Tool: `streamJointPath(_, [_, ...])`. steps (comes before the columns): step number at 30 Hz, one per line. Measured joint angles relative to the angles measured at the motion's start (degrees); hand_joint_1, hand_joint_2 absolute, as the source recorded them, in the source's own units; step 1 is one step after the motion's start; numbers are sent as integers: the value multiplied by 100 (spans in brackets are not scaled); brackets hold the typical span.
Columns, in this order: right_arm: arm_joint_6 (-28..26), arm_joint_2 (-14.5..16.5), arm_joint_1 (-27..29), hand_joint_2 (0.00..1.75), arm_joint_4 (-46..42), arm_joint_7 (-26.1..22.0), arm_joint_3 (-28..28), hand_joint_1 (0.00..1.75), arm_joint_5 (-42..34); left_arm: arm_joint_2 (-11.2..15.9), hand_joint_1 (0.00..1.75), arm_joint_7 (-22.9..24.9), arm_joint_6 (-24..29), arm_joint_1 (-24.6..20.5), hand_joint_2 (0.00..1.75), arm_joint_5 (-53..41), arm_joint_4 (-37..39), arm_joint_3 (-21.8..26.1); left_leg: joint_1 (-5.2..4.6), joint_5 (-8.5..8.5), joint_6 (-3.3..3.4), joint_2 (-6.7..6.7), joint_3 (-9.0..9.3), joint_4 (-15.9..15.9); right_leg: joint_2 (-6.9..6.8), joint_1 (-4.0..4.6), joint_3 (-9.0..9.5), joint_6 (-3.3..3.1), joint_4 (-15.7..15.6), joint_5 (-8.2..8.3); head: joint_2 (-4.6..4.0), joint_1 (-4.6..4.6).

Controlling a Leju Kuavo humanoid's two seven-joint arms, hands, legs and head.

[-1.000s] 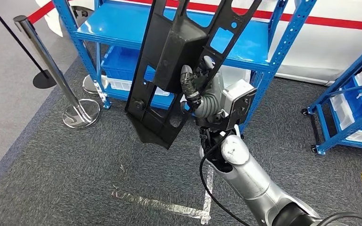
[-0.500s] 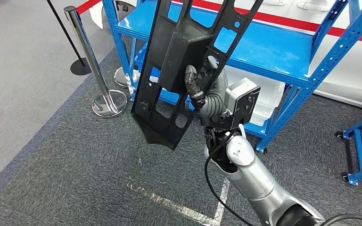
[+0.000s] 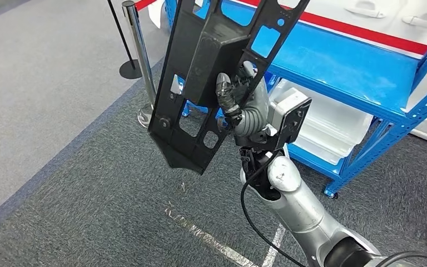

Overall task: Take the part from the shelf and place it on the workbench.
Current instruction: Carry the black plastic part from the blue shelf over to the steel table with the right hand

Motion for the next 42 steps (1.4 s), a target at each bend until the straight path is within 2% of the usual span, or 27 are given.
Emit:
streamJointPath(2, [55, 2, -12, 175, 34, -64, 7, 175, -88, 9, 0, 39, 30, 25, 175, 36, 0, 1, 33, 57, 53, -121, 65, -122, -17, 5, 49, 52, -27, -32, 0, 6])
streamJointPath(3, [80, 3, -27, 175, 60, -120, 9, 175, -123, 10, 0, 63, 42, 33, 175, 50, 0, 1, 55, 92, 81, -181, 115, -196, 99, 6, 23, 69, 72, -115, 0, 9])
streamJointPath(4, [96, 5, -42, 175, 89, -178, 13, 175, -150, 9, 0, 84, 51, 33, 175, 55, 0, 1, 79, 124, 103, -241, 159, -252, 257, 5, -74, 76, 300, -251, 0, 14])
streamJointPath(6, [116, 13, -59, 175, 172, -287, 23, 175, -194, 8, 0, 115, 64, 16, 175, 57, 0, 1, 88, 145, 132, -385, 167, -273, 530, 2, -417, 75, 1022, -575, 0, 17])
streamJointPath(8, [134, 19, -47, 175, 273, -344, 39, 175, -233, 10, 0, 128, 68, 7, 175, 59, 0, 1, 92, 135, 138, -543, 158, -242, 591, -5, -665, 92, 1458, -644, 0, 20])
streamJointPath(9, [149, 20, -43, 175, 326, -365, 45, 175, -256, 11, 0, 132, 67, 11, 175, 58, 0, 1, 99, 121, 130, -629, 151, -210, 601, -16, -649, 105, 1370, -515, 0, 20])
streamJointPath(10, [168, 22, -42, 175, 369, -382, 51, 175, -277, 12, 0, 137, 67, 19, 175, 58, 0, 1, 110, 98, 110, -712, 140, -161, 631, -36, -539, 121, 1094, -312, 0, 20])
streamJointPath(12, [199, 28, -48, 175, 445, -403, 61, 175, -300, 21, 0, 162, 58, 27, 175, 69, 2, 1, 129, 28, 45, -866, 66, -9, 870, -96, -262, 150, 439, -22, 0, 20])
streamJointPath(14, [217, 33, -44, 175, 499, -416, 77, 175, -300, 37, 0, 203, 34, 18, 175, 92, 4, 1, 137, -11, -20, -988, -58, 126, 1076, -124, -173, 136, 204, -7, 1, 15])
streamJointPath(16, [224, 34, -34, 175, 543, -425, 92, 175, -300, 59, 0, 228, -1, 35, 175, 89, 7, 1, 154, 6, -76, -1105, -132, 147, 1014, -110, -188, 71, 217, -17, 1, 12])
streamJointPath(17, [231, 36, -34, 175, 562, -425, 97, 175, -300, 71, 0, 232, -14, 56, 175, 62, 8, 1, 159, 5, -106, -1089, -150, 159, 949, -106, -180, 36, 208, -12, 0, 12])
streamJointPath(19, [259, 39, -38, 175, 582, -419, 100, 175, -308, 87, 0, 232, -22, 74, 175, -46, 11, 1, 150, -118, -173, -809, -274, 397, 809, -116, -147, -31, 185, -6, 0, -14])
streamJointPath(21, [295, 40, -31, 175, 586, -399, 102, 175, -352, 89, 0, 237, -12, 48, 175, -170, 11, -3, 152, -392, -231, -458, -576, 1001, 674, -95, -120, -68, 177, -22, 0, -39])
streamJointPath(23, [338, 39, -9, 175, 596, -377, 103, 175, -446, 83, 0, 242, -3, 29, 175, -263, 11, -21, 165, -585, -248, -369, -895, 1592, 532, -72, -108, -89, 177, -44, 0, -40])
streamJointPath(24, [372, 39, 3, 175, 603, -372, 103, 175, -513, 78, 0, 243, -1, 31, 175, -296, 11, -34, 166, -556, -238, -360, -942, 1663, 464, -58, -99, -94, 177, -56, 0, -41])
streamJointPath(25, [415, 39, 10, 175, 608, -373, 104, 175, -581, 74, 0, 249, -1, 35, 175, -321, 11, -45, 162, -436, -213, -353, -881, 1529, 400, -42, -85, -98, 177, -72, 0, -42])
streamJointPath(27, [500, 40, 11, 175, 613, -382, 104, 175, -696, 74, 0, 269, -1, 31, 175, -353, 11, -54, 129, -85, -125, -274, -514, 808, 289, -10, -38, -99, 172, -106, 0, -40])
streamJointPath(29, [548, 42, 8, 175, 613, -391, 104, 175, -744, 80, 0, 289, -1, 0, 175, -364, 11, -61, 44, 63, -15, -82, -189, 224, 181, 9, 25, -82, 120, -123, 0, -39])
streamJointPath(30, [557, 42, 9, 175, 614, -392, 104, 175, -755, 83, 0, 293, -1, -19, 175, -365, 11, -70, 6, 60, 27, -23, -121, 98, 129, 11, 53, -65, 85, -124, 0, -39])
streamJointPath(31, [563, 42, 11, 175, 615, -393, 104, 175, -766, 86, 0, 297, -2, -29, 175, -366, 11, -82, -20, 52, 56, -18, -93, 65, 74, 14, 83, -44, 42, -122, 0, -39])
streamJointPath(33, [573, 42, 12, 175, 616, -393, 104, 175, -783, 95, 0, 305, -2, -26, 175, -365, 11, -98, -21, 73, 95, -129, -46, -21, -18, 22, 162, 12, -50, -124, 0, -37])
streamJointPath(34, [580, 42, 9, 175, 617, -393, 104, 175, -787, 92, 0, 309, -1, -13, 175, -365, 11, -101, -3, 95, 113, -181, 16, -105, 10, 19, 205, 37, -69, -147, -1, -32])
streamJointPath(35, [592, 42, 2, 175, 619, -397, 104, 175, -792, 86, 0, 312, 2, -8, 175, -365, 11, -101, 17, 121, 130, -232, 84, -193, 121, 18, 201, 53, -2, -210, -1, -28])
streamJointPath(37, [618, 42, -7, 175, 623, -408, 106, 175, -808, 68, 0, 317, 9, -20, 175, -365, 11, -109, 56, 156, 155, -341, 176, -295, 440, 11, -28, 59, 514, -464, -1, -10])
streamJointPath(39, [632, 43, 21, 175, 628, -417, 112, 175, -820, 64, 0, 328, 16, -43, 175, -373, 11, -132, 60, 138, 174, -474, 183, -267, 592, 14, -435, 66, 1217, -684, 0, 1])
streamJointPath(41, [640, 52, 69, 175, 638, -422, 122, 175, -826, 63, 0, 360, 16, -41, 175, -410, 11, -156, 61, 91, 172, -627, 181, -203, 606, 5, -628, 84, 1398, -570, 0, 2])
streamJointPath(42, [648, 65, 82, 175, 641, -430, 132, 175, -830, 64, 0, 389, 13, -36, 175, -440, 11, -166, 67, 59, 159, -707, 180, -155, 613, -5, -589, 92, 1212, -386, 0, 3])
